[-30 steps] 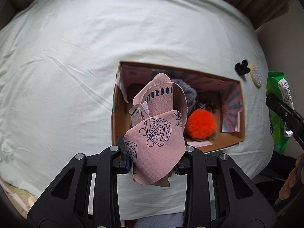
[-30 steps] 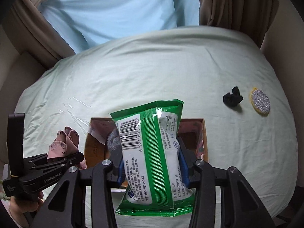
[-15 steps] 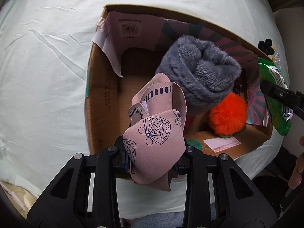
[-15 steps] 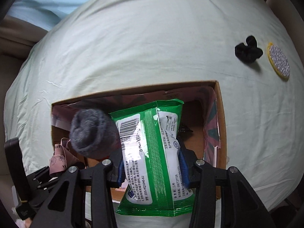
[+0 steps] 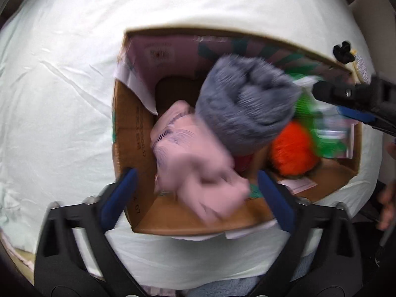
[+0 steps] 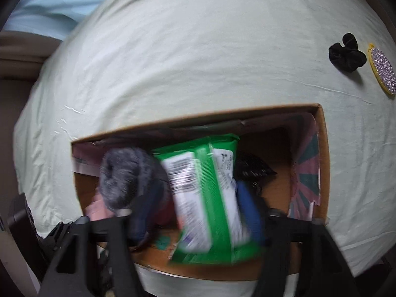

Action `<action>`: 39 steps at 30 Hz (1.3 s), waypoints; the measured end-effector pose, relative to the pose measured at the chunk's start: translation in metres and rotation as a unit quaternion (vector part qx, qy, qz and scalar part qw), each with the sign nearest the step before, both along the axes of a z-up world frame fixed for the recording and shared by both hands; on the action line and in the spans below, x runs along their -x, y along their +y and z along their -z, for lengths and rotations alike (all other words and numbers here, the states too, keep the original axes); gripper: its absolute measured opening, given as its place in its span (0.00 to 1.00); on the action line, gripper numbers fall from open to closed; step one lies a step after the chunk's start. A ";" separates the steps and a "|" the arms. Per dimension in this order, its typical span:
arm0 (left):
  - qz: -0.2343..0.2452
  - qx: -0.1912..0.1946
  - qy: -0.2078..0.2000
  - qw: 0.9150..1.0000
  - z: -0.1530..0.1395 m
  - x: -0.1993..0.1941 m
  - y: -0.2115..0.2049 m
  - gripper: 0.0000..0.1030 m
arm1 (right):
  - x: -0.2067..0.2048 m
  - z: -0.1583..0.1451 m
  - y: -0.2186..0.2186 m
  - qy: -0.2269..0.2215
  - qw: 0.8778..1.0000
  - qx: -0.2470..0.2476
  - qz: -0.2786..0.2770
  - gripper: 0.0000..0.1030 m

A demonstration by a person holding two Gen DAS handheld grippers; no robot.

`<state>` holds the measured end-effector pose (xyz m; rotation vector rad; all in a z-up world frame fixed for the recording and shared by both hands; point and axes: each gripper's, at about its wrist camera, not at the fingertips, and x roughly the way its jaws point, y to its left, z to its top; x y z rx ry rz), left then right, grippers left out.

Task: Organize soft objects
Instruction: 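Open both tools to drop the sock and wipes pack into the box, then move both tools back toward the black scrunchie and glitter sponge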

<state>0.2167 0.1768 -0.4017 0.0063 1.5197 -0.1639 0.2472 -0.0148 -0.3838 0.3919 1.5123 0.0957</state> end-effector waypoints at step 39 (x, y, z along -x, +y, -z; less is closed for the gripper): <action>-0.023 0.016 -0.216 0.976 -0.204 0.103 0.041 0.98 | 0.160 -0.232 -0.009 -0.276 0.955 0.104 -0.013 1.00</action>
